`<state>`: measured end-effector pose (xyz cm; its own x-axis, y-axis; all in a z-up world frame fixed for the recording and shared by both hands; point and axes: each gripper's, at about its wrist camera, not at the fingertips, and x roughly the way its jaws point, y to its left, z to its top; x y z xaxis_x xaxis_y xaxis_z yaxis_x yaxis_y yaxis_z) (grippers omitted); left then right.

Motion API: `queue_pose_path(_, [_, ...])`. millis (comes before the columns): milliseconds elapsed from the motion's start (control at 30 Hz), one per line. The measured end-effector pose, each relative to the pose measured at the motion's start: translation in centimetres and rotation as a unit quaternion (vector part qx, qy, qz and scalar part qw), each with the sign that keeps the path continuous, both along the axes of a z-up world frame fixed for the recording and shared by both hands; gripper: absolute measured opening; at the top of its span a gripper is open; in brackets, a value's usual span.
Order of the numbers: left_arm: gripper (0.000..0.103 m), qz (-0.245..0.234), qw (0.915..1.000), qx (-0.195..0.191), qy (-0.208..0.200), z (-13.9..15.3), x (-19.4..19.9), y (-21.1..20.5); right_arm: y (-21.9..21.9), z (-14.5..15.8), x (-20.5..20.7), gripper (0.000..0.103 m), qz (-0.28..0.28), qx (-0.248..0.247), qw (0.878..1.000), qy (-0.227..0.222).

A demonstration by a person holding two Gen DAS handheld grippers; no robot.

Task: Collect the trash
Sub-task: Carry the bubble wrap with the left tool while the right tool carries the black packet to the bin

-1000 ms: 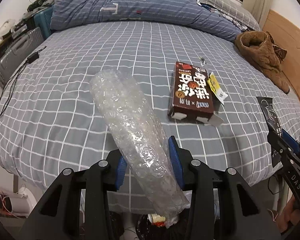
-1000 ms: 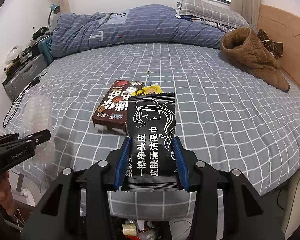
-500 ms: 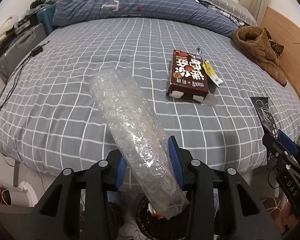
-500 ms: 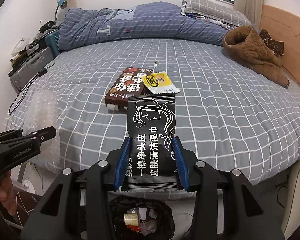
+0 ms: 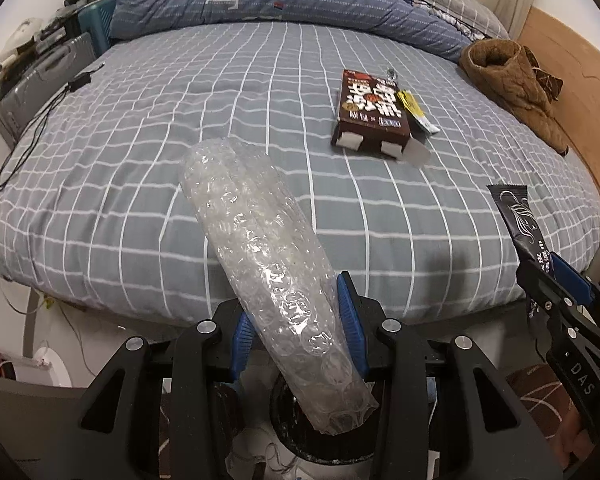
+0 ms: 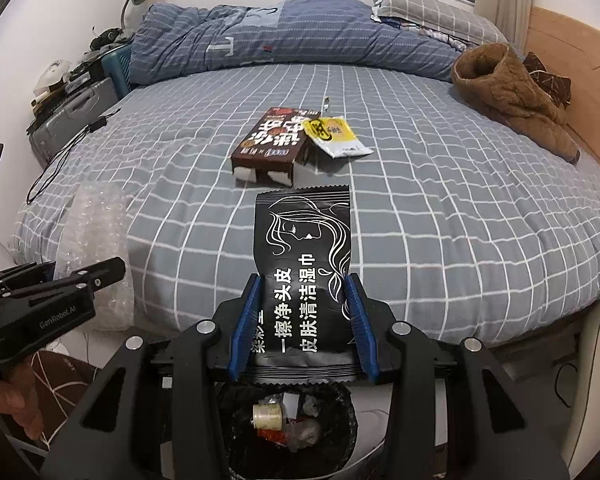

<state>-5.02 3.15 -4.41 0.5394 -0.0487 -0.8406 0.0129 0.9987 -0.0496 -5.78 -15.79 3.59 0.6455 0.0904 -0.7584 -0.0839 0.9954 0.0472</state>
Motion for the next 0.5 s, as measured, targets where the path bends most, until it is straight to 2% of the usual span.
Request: queue_pose_path(500, [0.038,0.002,0.9999,-0.005,0.012,-2.4,-5.5,0.0,1.1,-2.4,-4.6,0.041,0.011,0.003,1.0,0.019])
